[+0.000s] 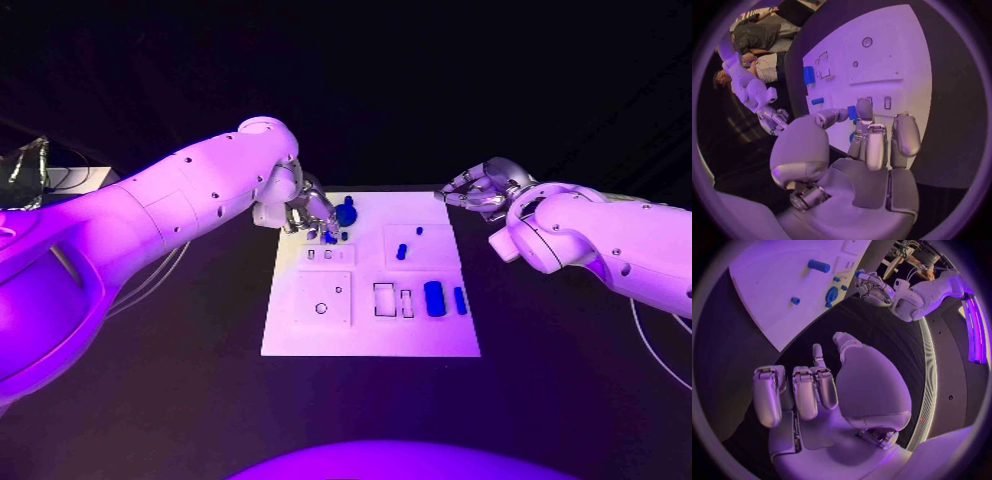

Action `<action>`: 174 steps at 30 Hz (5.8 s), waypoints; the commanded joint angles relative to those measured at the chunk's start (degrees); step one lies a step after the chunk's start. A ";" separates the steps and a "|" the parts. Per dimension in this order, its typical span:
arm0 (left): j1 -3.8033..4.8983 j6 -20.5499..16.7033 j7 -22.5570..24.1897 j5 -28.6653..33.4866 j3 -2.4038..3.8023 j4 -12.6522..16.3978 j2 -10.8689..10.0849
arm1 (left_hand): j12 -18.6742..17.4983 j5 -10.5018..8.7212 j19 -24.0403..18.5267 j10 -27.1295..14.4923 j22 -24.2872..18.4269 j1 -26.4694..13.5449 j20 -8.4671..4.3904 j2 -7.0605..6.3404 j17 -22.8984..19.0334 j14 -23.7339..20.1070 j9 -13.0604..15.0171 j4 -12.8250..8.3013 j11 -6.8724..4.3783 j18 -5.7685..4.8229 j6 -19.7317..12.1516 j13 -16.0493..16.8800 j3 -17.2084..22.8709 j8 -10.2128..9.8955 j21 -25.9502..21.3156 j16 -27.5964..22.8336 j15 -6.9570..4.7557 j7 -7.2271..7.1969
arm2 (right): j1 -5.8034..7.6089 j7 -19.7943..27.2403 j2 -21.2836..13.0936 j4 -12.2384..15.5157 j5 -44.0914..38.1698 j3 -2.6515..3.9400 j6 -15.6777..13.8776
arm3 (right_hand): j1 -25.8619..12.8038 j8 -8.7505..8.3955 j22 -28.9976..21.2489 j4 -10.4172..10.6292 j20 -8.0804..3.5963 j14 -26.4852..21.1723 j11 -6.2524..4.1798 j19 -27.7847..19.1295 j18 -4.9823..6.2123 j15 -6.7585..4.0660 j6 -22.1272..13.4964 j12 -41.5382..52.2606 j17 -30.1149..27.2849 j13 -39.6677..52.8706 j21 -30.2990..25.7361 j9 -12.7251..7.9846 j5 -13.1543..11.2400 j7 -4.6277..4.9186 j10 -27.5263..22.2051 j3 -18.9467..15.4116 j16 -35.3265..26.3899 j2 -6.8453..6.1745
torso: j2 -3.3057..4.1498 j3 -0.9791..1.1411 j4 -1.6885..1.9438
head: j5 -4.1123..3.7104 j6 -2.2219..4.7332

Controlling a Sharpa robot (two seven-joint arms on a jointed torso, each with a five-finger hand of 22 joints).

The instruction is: Assemble the parts on the task board

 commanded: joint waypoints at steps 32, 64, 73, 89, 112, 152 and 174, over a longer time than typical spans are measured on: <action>0.60 3.70 -1.09 -7.84 -3.23 -4.03 5.17 | 1.27 5.69 1.95 2.89 1.84 0.54 -0.01 0.63 10.78 4.89 0.66 -15.20 -0.29 -0.89 2.83 2.06 11.53 -1.80 1.11 1.24 -0.60 -0.79 | -0.01 0.52 1.06 -0.20 -0.59 0.01 0.83 | -0.29 0.23 12.77 -0.15 -0.24 5.38 -0.23 4.29 0.59 -0.30 -0.53 -0.24 13.12 13.28 -0.39 0.17 0.36 0.01 3.95 0.34 -0.21 -0.36 | 0.07 -0.10 0.06 | 0.21 -0.70; -0.21 1.15 0.26 -8.34 -4.26 -4.85 5.53 | 1.49 6.11 2.10 3.17 2.00 0.58 -0.02 0.59 10.74 4.88 0.77 -15.19 -0.31 -0.93 2.95 2.43 11.30 -1.88 1.19 1.23 -0.61 -0.79 | 0.05 0.67 1.36 -0.08 -0.75 0.02 0.52 | -0.29 0.23 12.77 -0.15 -0.24 5.38 -0.23 4.29 0.59 -0.30 -0.53 -0.24 13.12 13.28 -0.39 0.17 0.36 0.01 3.95 0.34 -0.21 -0.36 | 0.06 0.00 0.01 | 0.02 -1.55; -0.40 1.01 0.42 -8.35 -4.34 -4.85 5.62 | 1.50 6.15 2.12 3.20 2.03 0.58 -0.02 0.58 10.71 4.88 0.79 -15.18 -0.31 -0.94 2.97 2.44 11.26 -1.88 1.21 1.22 -0.61 -0.79 | 0.06 0.68 1.44 -0.14 -0.75 0.02 0.57 | -0.29 0.23 12.77 -0.15 -0.24 5.38 -0.23 4.29 0.59 -0.30 -0.53 -0.24 13.12 13.28 -0.39 0.17 0.36 0.01 3.95 0.34 -0.21 -0.36 | 0.02 0.02 0.16 | -0.07 -1.78; -0.56 2.18 0.57 -8.65 -4.46 -4.95 5.71 | 1.63 6.29 2.23 3.41 2.14 0.66 -0.02 0.43 11.08 4.98 0.93 -15.24 -0.34 -0.97 3.06 2.64 10.95 -1.90 1.26 1.35 -0.62 -0.83 | 0.06 0.68 1.51 -0.20 -0.80 0.02 0.63 | -0.29 0.23 12.77 -0.15 -0.24 5.38 -0.23 4.29 0.59 -0.30 -0.53 -0.24 13.12 13.28 -0.39 0.17 0.36 0.01 3.95 0.34 -0.21 -0.36 | -0.01 -0.01 0.10 | -0.05 -2.15; -0.86 2.51 0.43 -9.56 -4.70 -5.37 5.82 | 1.79 6.35 2.18 3.59 2.07 0.80 -0.03 0.34 11.21 5.01 1.04 -15.28 -0.37 -0.96 3.14 2.91 10.70 -1.93 1.22 1.39 -0.64 -0.86 | 0.06 0.67 1.52 -0.24 -0.86 0.02 0.62 | -0.29 0.23 12.77 -0.15 -0.24 5.38 -0.23 4.29 0.59 -0.30 -0.53 -0.24 13.12 13.28 -0.39 0.17 0.36 0.01 3.95 0.34 -0.21 -0.36 | -0.01 0.02 0.10 | -0.11 -2.57; -1.28 3.71 -0.34 -8.75 -4.99 -6.02 6.50 | 2.84 5.88 2.10 4.95 1.90 0.94 0.07 0.66 12.05 5.24 2.19 -12.96 -0.48 -0.98 3.54 4.99 6.85 -2.40 0.82 1.67 -0.59 -1.07 | 0.06 0.68 1.56 -0.21 -0.98 0.02 0.60 | -0.29 0.23 12.77 -0.15 -0.24 5.38 -0.23 4.29 0.59 -0.30 -0.53 -0.24 13.12 13.28 -0.39 0.17 0.36 0.01 3.95 0.34 -0.21 -0.36 | 0.01 0.07 0.11 | -0.38 -2.81; -1.32 2.34 -1.44 -7.71 -5.06 -6.74 6.59 | 3.09 3.28 2.67 5.39 1.66 -1.96 -0.13 -0.91 12.21 5.27 3.80 -3.40 -0.93 -1.09 4.31 6.46 -6.64 -4.53 -0.13 1.68 -0.89 -1.86 | 0.07 0.73 1.45 -0.08 -1.55 0.03 0.46 | -0.31 0.33 12.71 -0.08 -0.27 5.36 -0.24 4.25 0.62 -0.32 -0.64 -0.35 13.04 13.19 -0.52 0.57 0.31 0.00 3.85 0.62 -0.25 -0.53 | 0.01 0.01 0.11 | -0.36 -2.77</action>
